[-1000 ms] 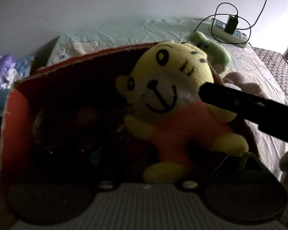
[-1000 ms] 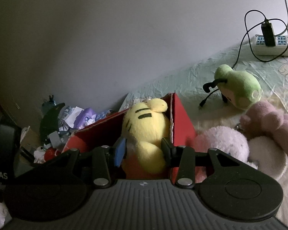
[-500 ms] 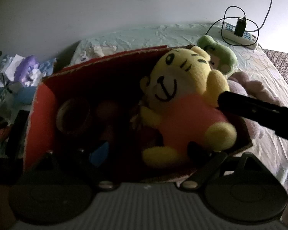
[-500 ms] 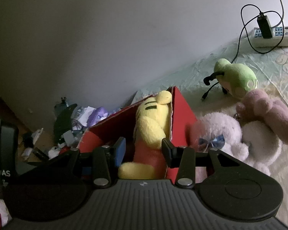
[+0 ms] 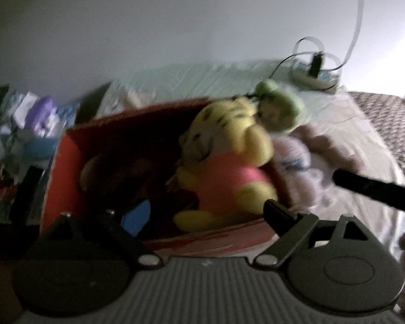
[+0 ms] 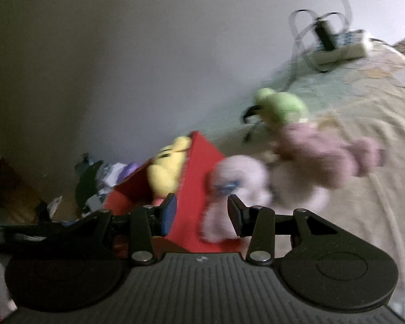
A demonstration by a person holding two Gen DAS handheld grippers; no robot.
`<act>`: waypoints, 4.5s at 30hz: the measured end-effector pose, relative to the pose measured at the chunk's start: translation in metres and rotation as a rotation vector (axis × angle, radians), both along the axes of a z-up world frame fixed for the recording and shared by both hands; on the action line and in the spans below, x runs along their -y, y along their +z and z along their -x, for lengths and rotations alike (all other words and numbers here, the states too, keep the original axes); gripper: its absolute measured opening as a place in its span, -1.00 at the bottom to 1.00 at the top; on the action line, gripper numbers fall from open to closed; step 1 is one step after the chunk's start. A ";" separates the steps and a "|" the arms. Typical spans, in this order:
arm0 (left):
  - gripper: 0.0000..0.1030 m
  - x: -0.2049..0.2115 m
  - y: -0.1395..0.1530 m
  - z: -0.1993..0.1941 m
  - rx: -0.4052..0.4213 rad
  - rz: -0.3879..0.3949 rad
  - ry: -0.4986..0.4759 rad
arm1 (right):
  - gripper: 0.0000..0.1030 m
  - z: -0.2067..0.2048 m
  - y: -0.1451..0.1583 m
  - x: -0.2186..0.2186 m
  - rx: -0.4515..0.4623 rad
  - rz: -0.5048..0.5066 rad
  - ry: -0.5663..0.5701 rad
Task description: Organize objects
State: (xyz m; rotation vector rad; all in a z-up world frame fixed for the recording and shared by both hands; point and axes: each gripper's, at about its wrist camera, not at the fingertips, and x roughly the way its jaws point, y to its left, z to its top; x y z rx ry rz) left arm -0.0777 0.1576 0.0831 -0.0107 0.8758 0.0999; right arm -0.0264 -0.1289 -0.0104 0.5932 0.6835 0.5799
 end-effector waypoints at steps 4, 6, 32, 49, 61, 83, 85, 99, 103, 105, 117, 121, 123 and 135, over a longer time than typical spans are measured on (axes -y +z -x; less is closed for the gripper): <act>0.75 0.031 0.008 0.004 0.063 0.014 -0.106 | -0.11 0.001 -0.020 0.037 -0.067 -0.009 -0.089; 0.71 0.048 0.005 0.003 0.069 0.023 -0.159 | -0.10 0.001 -0.027 0.052 -0.090 -0.010 -0.129; 0.57 0.134 -0.066 -0.077 -0.103 0.245 -0.296 | 0.11 -0.088 -0.104 0.106 -0.363 -0.362 -0.309; 0.57 0.139 -0.093 -0.068 -0.210 0.312 -0.343 | -0.35 -0.018 -0.086 0.143 -0.284 -0.171 -0.180; 0.57 0.173 -0.133 -0.073 -0.344 0.375 -0.411 | -0.21 0.038 -0.074 0.176 -0.271 0.024 -0.110; 0.50 0.203 -0.138 -0.069 -0.313 0.285 -0.490 | -0.48 0.004 -0.105 0.141 -0.353 -0.104 -0.013; 0.49 0.205 -0.132 -0.060 -0.299 0.269 -0.526 | -0.48 0.014 -0.102 0.141 -0.353 -0.109 -0.016; 0.49 0.172 -0.055 -0.022 -0.066 0.346 -0.587 | -0.46 0.035 -0.040 0.131 -0.195 -0.247 -0.030; 0.49 0.148 -0.028 -0.015 0.017 0.358 -0.570 | -0.44 0.033 -0.014 0.116 -0.122 -0.285 -0.011; 0.49 0.136 -0.015 -0.012 0.061 0.356 -0.559 | -0.44 0.029 -0.003 0.108 -0.090 -0.295 0.006; 0.49 0.029 0.026 -0.008 0.245 0.336 -0.455 | -0.44 -0.017 0.044 0.010 0.015 -0.306 0.180; 0.49 -0.007 0.019 -0.014 0.254 0.342 -0.401 | -0.43 -0.034 0.049 -0.029 0.024 -0.276 0.209; 0.49 -0.024 0.013 -0.018 0.252 0.355 -0.381 | -0.43 -0.043 0.047 -0.047 0.011 -0.273 0.223; 0.50 -0.094 -0.041 -0.049 0.146 0.439 -0.291 | -0.45 -0.075 0.020 -0.127 -0.046 -0.072 0.238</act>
